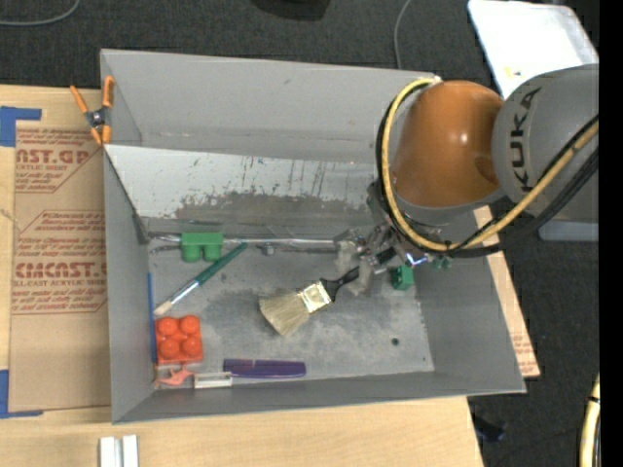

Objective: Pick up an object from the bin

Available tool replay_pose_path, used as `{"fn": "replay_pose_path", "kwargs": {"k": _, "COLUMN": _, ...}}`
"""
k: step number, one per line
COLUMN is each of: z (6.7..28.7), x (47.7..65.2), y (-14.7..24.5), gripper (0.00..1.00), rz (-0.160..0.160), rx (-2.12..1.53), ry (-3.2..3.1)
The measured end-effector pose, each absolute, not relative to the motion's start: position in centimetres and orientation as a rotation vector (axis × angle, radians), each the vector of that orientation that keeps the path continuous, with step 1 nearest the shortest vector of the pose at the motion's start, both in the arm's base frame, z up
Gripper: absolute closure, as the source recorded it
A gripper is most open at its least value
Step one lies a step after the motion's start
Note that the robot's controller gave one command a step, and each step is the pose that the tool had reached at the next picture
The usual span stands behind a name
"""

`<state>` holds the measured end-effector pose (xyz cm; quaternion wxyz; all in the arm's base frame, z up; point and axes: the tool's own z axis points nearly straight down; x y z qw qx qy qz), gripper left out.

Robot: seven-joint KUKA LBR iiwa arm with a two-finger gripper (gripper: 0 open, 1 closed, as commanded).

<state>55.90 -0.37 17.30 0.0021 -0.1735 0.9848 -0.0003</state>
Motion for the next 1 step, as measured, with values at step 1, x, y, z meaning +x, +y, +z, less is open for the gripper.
{"fn": "replay_pose_path", "kwargs": {"k": 1, "z": 18.18, "x": 55.91, "y": -0.35, "gripper": 1.0, "rz": -0.001, "rx": -0.544, "ry": 3.09}}
